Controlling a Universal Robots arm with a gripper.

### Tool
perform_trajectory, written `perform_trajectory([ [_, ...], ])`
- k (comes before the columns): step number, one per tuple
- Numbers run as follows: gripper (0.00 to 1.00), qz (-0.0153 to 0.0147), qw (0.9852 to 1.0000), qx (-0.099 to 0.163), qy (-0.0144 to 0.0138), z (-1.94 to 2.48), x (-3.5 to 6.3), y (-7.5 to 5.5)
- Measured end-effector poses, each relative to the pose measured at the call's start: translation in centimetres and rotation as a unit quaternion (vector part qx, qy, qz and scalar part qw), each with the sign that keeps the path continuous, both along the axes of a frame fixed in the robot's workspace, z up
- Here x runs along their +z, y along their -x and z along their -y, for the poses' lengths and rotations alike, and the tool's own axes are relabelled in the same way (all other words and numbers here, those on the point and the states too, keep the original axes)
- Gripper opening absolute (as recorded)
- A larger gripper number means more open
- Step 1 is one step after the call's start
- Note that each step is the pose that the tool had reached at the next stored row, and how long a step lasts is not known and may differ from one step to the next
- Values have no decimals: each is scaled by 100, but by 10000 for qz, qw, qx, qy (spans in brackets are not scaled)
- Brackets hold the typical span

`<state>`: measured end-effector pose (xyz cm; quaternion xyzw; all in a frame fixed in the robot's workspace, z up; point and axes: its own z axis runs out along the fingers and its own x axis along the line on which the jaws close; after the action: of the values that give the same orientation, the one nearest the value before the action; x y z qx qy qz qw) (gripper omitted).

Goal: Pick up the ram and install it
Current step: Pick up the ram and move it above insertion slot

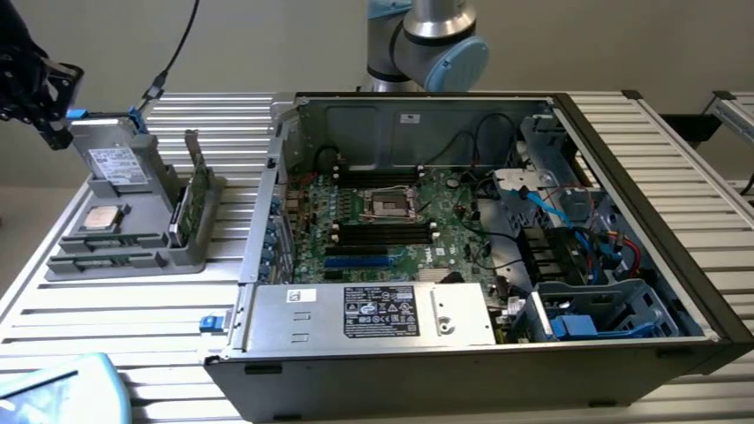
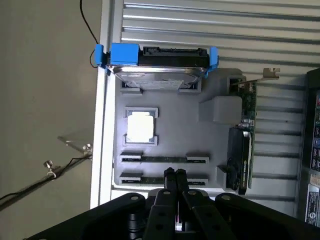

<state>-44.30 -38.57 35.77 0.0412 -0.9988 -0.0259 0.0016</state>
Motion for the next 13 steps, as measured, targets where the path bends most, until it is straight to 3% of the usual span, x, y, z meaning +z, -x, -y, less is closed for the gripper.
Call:
perform_trajectory([
  [6,10,1,9985,545,0,0,-30,0],
  [10,10,0,9959,906,0,0,-49,0],
  [13,10,0,9931,1177,0,0,-63,0],
])
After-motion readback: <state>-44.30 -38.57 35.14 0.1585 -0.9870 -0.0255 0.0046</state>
